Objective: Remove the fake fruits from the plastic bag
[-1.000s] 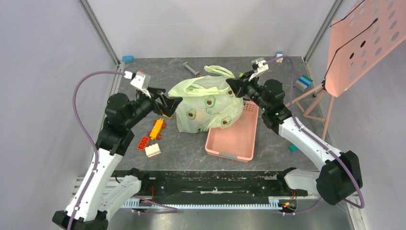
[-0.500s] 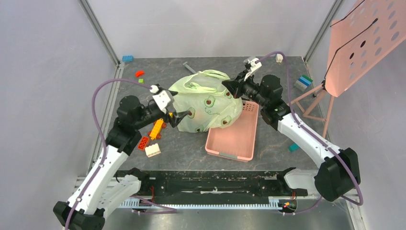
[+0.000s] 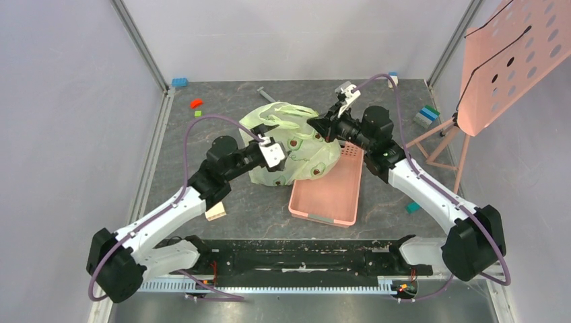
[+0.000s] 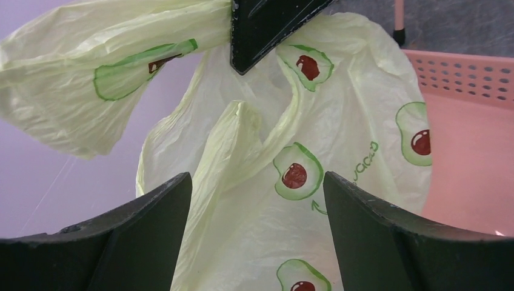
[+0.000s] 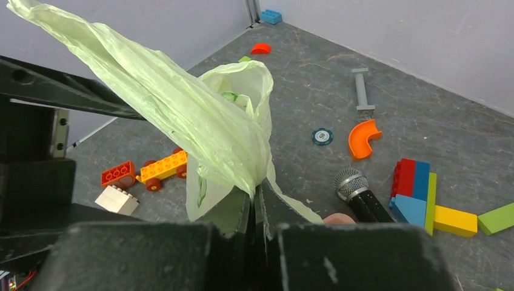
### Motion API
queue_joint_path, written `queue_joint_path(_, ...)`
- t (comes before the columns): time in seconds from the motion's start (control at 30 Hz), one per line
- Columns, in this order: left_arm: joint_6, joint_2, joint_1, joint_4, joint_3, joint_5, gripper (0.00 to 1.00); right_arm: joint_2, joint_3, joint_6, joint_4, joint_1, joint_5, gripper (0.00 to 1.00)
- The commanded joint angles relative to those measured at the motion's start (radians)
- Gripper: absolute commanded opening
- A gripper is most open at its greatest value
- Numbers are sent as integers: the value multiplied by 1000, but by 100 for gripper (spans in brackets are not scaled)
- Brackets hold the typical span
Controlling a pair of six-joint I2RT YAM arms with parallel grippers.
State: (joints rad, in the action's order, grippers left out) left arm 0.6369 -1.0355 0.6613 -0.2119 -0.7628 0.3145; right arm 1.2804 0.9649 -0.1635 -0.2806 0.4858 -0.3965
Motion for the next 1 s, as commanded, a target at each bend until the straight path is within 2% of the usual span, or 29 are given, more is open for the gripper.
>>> queue_joint_path(0.0,100,-56,17,-145,-36,-92,85,14,44,21,-7,13,-31,0)
queue_joint_path(0.27,115,-162,18,-184,-101,-130,83,25,54,45,12,33,-44,0)
queue_joint_path(0.5,113,-241,18,-158,-156,-149,70,16,53,51,22,37,-44,0)
queue_joint_path(0.57,104,-252,18,-148,-161,-155,64,13,58,55,29,37,-46,0)
queue_joint_path(0.67,69,-268,18,-96,-194,-165,42,9,64,62,39,37,-45,0)
queue_joint_path(0.87,-3,-244,18,-63,-202,-155,10,-12,58,61,40,37,-13,0)
queue_joint_path(0.93,-46,-217,18,-58,-205,-179,2,-22,53,57,38,37,14,0)
queue_joint_path(0.97,-67,-204,17,-54,-207,-196,2,-28,46,52,33,37,32,0)
